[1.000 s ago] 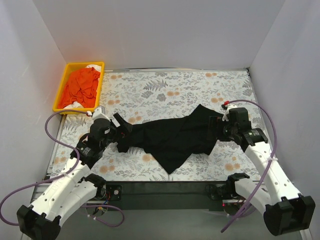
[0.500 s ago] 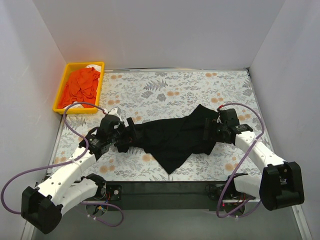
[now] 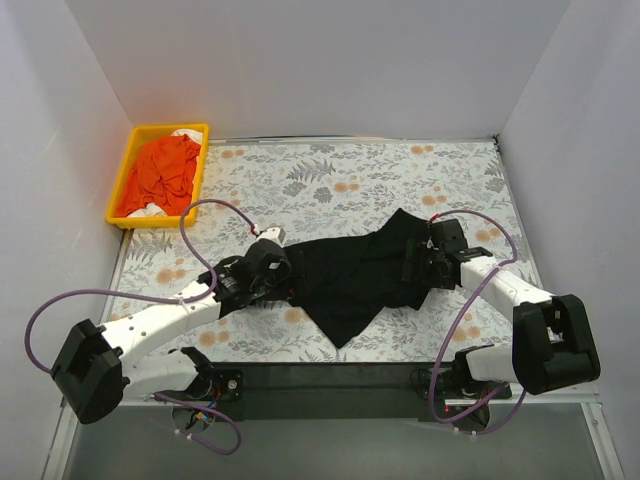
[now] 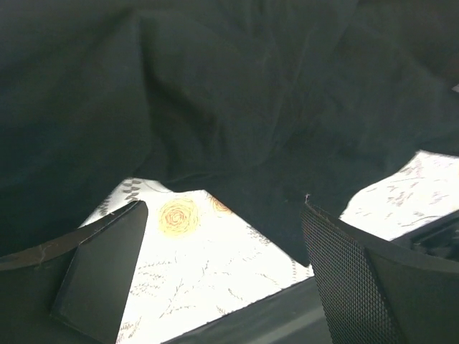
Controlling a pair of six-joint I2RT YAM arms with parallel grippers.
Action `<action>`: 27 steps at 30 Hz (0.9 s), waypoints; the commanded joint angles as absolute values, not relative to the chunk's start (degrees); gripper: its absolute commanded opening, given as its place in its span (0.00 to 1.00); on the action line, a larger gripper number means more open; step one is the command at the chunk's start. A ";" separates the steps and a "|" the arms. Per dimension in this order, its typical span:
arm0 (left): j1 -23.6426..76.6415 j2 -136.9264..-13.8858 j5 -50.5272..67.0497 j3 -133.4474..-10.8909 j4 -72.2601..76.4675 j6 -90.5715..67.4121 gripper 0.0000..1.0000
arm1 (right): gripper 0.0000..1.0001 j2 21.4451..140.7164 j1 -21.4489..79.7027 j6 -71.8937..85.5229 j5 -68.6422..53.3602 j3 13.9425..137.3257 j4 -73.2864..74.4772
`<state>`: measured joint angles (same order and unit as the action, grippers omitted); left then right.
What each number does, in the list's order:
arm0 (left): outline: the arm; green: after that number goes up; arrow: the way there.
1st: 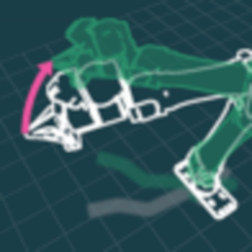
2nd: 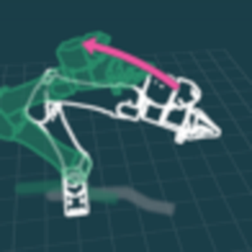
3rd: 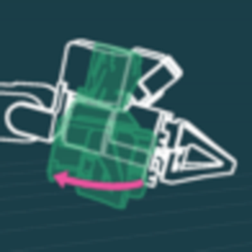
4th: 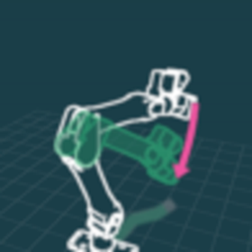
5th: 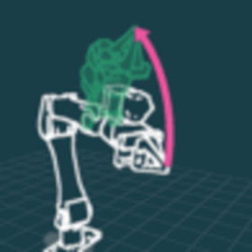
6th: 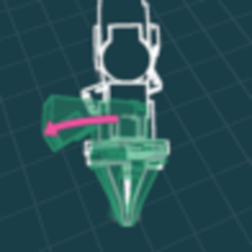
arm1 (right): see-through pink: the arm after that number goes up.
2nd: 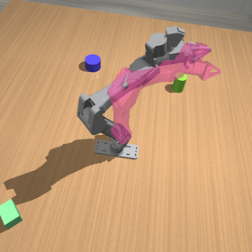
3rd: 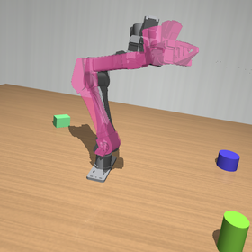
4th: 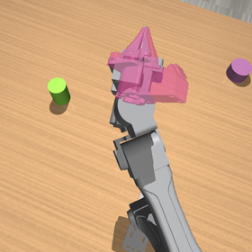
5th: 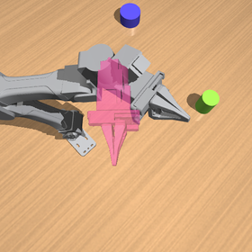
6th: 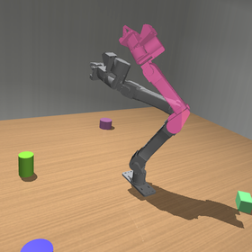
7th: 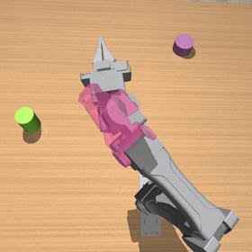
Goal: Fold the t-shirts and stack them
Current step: Flatten the tshirt out
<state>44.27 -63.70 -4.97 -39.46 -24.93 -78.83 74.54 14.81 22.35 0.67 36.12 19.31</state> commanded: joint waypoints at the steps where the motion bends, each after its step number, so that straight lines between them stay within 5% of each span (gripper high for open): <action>1: 48.07 -66.26 -10.72 -41.48 -22.15 -77.78 0.81 | 0.77 76.02 15.73 22.85 2.46 35.77 17.49; 10: 51.06 -74.69 -15.46 -41.04 -18.11 -75.76 0.81 | 0.74 76.12 16.70 22.76 3.95 34.89 19.42; 18: 51.33 -80.06 -16.88 -39.55 -10.83 -76.90 0.80 | 0.60 76.90 16.79 21.01 6.50 34.89 22.85; 21: 51.42 -82.09 -16.96 -39.20 -8.71 -77.69 0.63 | 0.54 77.26 16.70 20.57 7.20 35.07 23.64; 22: 51.42 -82.44 -16.96 -39.29 -8.53 -78.13 0.52 | 0.50 77.43 16.70 20.39 7.64 34.98 23.82; 23: 51.42 -82.53 -16.96 -39.20 -8.53 -78.48 0.29 | 0.46 77.61 16.70 20.22 8.17 34.98 23.82; 26: 51.42 -81.39 -16.96 -38.76 -8.88 -79.10 0.01 | 0.29 78.05 16.70 19.78 9.13 34.89 23.64; 27: 51.42 -79.82 -17.66 -38.76 -9.66 -79.19 0.00 | 0.23 78.13 16.70 19.69 9.58 34.89 23.73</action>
<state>51.13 -82.85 -15.77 -39.13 -11.05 -78.24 76.05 16.43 19.75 8.58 35.94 19.35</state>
